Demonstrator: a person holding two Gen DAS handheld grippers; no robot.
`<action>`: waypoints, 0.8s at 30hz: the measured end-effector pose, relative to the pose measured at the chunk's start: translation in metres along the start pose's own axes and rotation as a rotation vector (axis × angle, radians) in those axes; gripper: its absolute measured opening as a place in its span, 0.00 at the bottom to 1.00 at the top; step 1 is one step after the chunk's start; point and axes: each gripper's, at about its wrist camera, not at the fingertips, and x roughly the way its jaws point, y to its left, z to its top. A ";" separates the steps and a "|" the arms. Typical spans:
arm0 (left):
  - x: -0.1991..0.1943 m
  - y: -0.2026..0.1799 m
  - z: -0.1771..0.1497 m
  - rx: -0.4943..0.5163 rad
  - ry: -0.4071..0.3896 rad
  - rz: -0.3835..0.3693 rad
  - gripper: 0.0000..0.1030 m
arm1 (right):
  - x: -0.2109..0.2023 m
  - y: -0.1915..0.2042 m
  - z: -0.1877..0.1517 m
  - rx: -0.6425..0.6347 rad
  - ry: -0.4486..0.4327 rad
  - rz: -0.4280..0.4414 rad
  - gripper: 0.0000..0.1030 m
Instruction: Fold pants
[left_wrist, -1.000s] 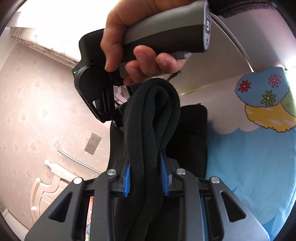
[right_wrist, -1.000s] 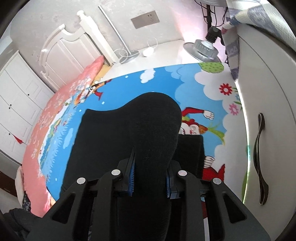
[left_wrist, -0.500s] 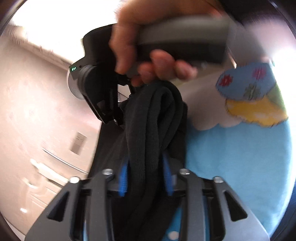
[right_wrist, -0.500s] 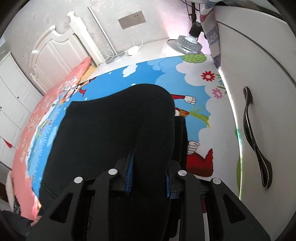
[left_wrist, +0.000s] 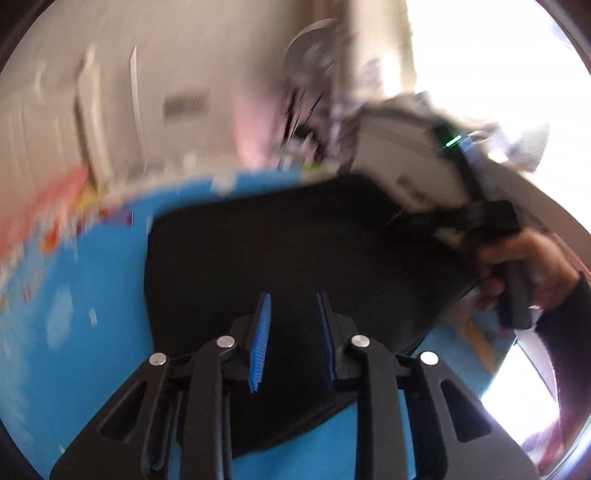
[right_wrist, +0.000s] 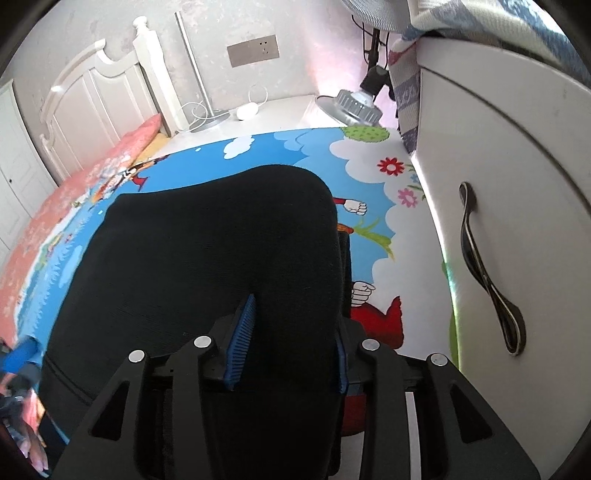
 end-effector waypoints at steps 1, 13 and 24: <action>0.007 0.006 -0.008 -0.026 0.032 -0.013 0.24 | 0.000 0.000 0.000 0.002 -0.003 -0.005 0.33; 0.017 -0.009 -0.046 -0.031 0.058 -0.030 0.24 | -0.045 0.024 0.004 0.030 -0.112 -0.284 0.75; 0.016 -0.004 -0.042 -0.093 0.094 -0.060 0.76 | -0.061 0.068 -0.030 0.104 -0.092 -0.275 0.84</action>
